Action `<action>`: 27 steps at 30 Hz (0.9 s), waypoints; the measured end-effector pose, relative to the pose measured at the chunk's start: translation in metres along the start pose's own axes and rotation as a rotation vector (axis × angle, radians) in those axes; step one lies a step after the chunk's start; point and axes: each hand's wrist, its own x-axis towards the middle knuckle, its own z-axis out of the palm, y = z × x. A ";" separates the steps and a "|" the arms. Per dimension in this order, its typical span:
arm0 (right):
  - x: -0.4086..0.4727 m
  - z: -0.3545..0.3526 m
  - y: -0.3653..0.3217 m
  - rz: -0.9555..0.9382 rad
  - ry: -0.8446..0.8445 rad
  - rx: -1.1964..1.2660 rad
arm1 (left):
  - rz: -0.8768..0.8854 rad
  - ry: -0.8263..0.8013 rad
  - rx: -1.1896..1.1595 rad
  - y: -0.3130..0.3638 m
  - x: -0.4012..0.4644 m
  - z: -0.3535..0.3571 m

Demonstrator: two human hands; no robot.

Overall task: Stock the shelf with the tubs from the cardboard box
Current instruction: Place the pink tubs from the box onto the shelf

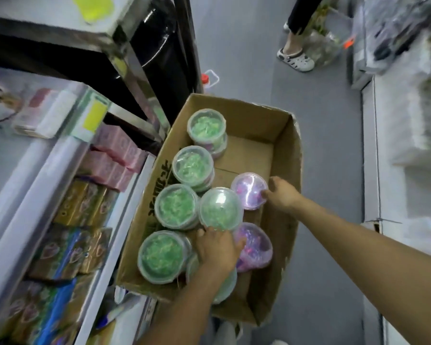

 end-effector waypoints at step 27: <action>-0.011 -0.043 -0.005 0.016 0.365 0.385 | -0.252 -0.078 -0.860 0.011 -0.010 -0.032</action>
